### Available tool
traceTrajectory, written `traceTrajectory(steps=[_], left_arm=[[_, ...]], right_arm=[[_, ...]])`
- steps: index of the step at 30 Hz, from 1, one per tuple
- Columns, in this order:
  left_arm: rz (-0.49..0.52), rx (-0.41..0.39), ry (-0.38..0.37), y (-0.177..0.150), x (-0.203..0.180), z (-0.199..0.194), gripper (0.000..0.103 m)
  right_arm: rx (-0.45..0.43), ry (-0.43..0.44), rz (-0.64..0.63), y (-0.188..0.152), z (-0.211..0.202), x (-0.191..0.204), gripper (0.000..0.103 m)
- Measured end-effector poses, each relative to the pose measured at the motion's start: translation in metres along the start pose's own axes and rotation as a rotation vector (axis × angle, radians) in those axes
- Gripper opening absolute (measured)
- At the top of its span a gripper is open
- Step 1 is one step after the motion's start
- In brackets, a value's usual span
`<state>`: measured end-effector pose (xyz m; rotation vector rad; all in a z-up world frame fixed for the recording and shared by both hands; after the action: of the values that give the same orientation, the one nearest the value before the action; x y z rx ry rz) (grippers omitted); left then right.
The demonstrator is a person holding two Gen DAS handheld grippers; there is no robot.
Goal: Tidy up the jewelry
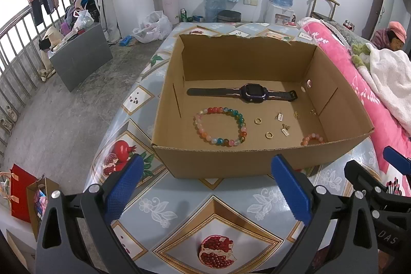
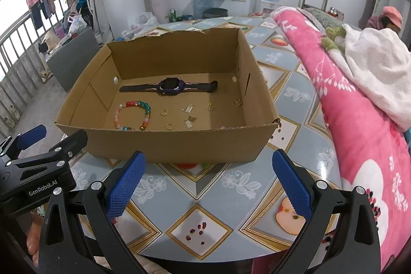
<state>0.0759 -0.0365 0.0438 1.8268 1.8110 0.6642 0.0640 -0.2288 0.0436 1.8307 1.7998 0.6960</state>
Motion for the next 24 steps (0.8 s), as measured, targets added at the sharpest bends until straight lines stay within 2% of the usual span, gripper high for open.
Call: traceTrajectory(steps=[24], left_arm=[[0.001,-0.001,-0.001,0.0004,-0.0004,-0.0005,0.097]], right_arm=[[0.0,0.003,-0.001,-0.0006,0.0005,0.0028,0.095]])
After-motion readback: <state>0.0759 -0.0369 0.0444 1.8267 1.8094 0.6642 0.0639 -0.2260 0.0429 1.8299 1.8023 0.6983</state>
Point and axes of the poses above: each gripper's, at about its wrist camera, not at the fingertips, and z roughly the way its jaws point, x to its left, y to its top, the point moved 1 cm from there along z, roughly the way its jaws point, and after that the axes turned 2 degrees about -x, right-handed, at the moved point
